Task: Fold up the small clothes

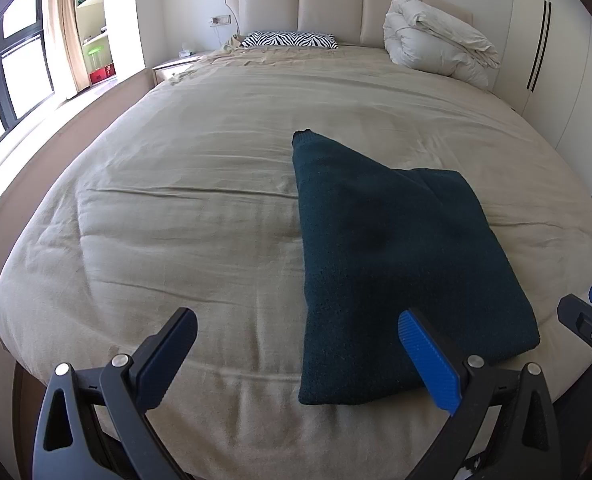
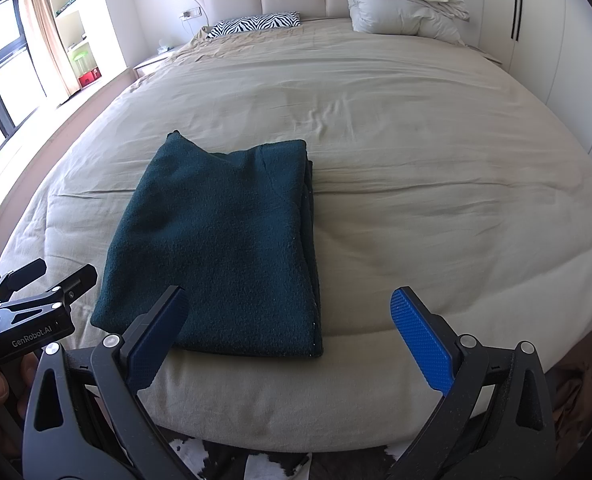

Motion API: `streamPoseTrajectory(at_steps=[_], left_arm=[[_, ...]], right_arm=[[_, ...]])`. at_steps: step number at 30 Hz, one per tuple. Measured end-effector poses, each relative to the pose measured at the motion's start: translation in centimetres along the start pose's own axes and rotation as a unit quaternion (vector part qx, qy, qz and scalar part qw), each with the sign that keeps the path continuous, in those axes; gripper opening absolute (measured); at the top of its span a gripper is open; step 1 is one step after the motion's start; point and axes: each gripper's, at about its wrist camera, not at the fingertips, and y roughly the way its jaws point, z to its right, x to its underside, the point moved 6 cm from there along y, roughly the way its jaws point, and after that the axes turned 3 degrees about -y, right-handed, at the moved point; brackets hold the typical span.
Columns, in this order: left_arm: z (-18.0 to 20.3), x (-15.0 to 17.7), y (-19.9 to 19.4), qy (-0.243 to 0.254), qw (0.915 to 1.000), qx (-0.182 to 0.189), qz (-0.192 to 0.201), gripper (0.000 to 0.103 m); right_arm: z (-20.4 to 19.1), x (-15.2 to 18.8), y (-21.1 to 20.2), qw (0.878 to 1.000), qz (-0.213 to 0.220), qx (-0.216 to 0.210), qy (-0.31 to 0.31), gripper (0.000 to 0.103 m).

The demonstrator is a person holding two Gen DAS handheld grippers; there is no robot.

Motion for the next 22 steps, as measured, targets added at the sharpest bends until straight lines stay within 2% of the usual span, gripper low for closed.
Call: streamPoseTrajectory(at_steps=[22], left_arm=[[-0.45, -0.53, 0.37, 0.004, 1.0000, 0.004, 0.001, 0.103]], right_arm=[[0.21, 0.35, 0.21, 1.000, -0.006, -0.003, 0.001, 0.103]])
